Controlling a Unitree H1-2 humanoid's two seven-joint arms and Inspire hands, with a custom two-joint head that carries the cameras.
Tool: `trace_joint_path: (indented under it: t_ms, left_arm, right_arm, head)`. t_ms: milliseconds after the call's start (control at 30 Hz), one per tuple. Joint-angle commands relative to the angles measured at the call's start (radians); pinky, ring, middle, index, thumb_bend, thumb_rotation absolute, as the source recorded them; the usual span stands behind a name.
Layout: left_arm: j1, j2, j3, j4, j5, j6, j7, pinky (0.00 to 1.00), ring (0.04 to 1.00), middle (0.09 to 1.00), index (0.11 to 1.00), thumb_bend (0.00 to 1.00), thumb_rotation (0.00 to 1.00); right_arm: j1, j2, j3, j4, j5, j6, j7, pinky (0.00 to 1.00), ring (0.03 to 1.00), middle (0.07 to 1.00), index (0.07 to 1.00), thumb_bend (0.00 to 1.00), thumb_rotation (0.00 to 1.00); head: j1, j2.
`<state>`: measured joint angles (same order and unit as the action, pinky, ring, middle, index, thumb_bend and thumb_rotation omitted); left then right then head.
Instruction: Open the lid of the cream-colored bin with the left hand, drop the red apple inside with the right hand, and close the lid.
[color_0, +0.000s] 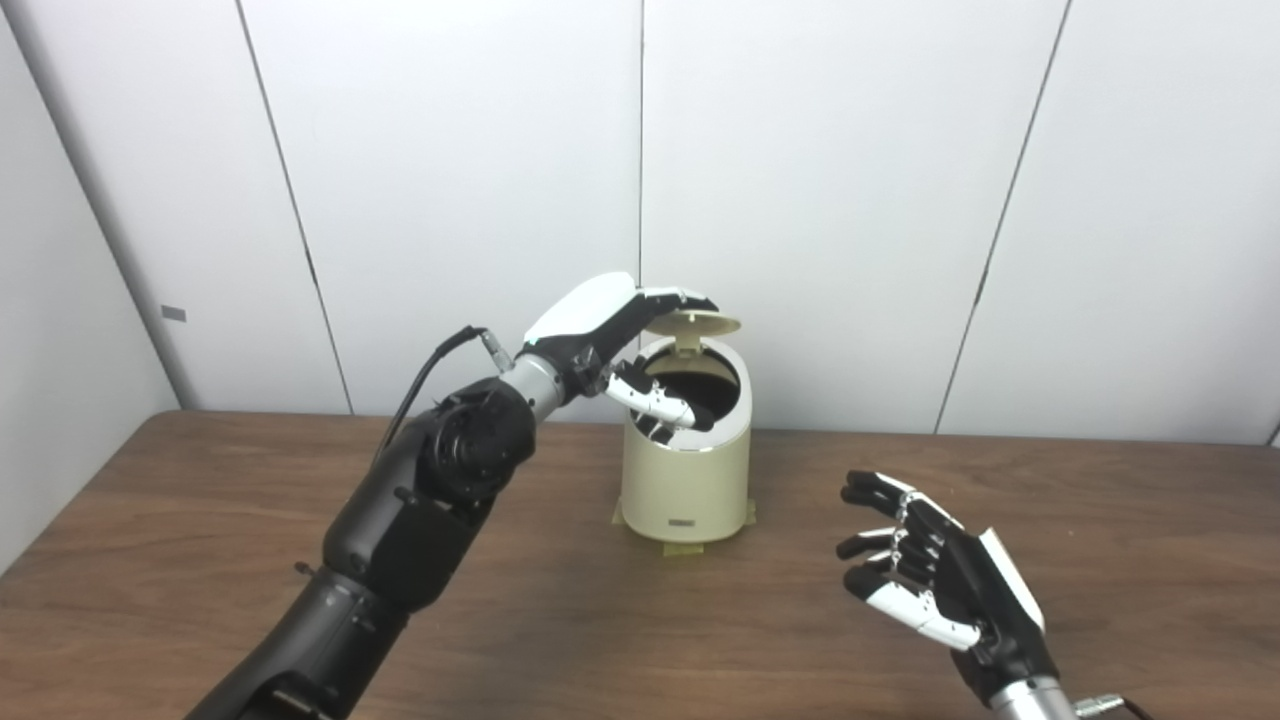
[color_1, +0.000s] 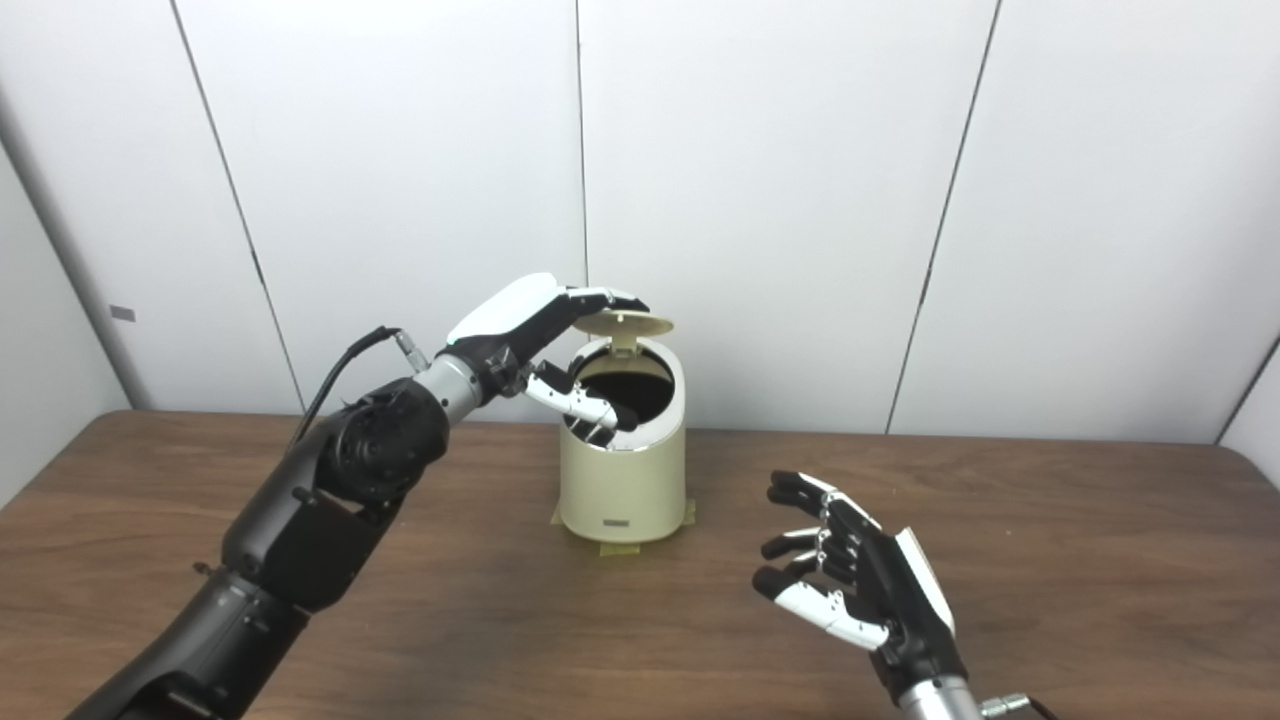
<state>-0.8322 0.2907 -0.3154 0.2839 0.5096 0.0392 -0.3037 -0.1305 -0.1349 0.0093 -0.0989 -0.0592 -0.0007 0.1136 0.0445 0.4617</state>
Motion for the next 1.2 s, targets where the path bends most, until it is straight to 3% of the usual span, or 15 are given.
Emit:
trace_joint_path:
  t_ms: [0,267,467,800,1167]
  left_arm:
    - [-0.052,0.018,0.016,-0.04,0.002,0.002,0.003,1.0,0.943,0.883,0.839,0.91,0.3]
    - [-0.038,0.03,0.011,-0.086,0.019,0.009,-0.019,1.0,0.945,0.876,0.841,0.92,0.31]
    - [-0.036,0.067,-0.046,-0.122,0.134,-0.039,-0.008,1.0,0.948,0.858,0.85,0.9,0.36]
    - [-0.017,0.069,-0.055,-0.157,0.187,-0.05,-0.023,1.0,0.946,0.858,0.852,0.89,0.29]
    - [-0.005,0.083,-0.071,-0.171,0.259,-0.072,-0.033,1.0,0.934,0.857,0.851,0.89,0.32]
  right_arm:
    - [-0.036,0.003,0.0,-0.042,0.003,-0.014,-0.009,0.44,0.592,0.797,0.788,0.89,0.52]
    - [-0.031,0.008,0.008,-0.057,-0.005,-0.001,-0.007,0.44,0.592,0.8,0.8,0.88,0.52]
    - [-0.031,0.012,0.01,-0.065,-0.005,0.013,-0.006,0.44,0.592,0.803,0.805,0.88,0.53]
    - [-0.036,0.007,0.019,-0.05,-0.005,0.001,0.001,0.43,0.591,0.802,0.814,0.87,0.51]
    - [-0.03,0.006,0.026,-0.063,-0.014,0.016,0.0,0.44,0.582,0.791,0.804,0.86,0.54]
  head:
    - [0.001,0.001]
    - [-0.004,0.012]
    - [-0.006,0.02]
    - [-0.009,0.026]
    - [-0.007,0.037]
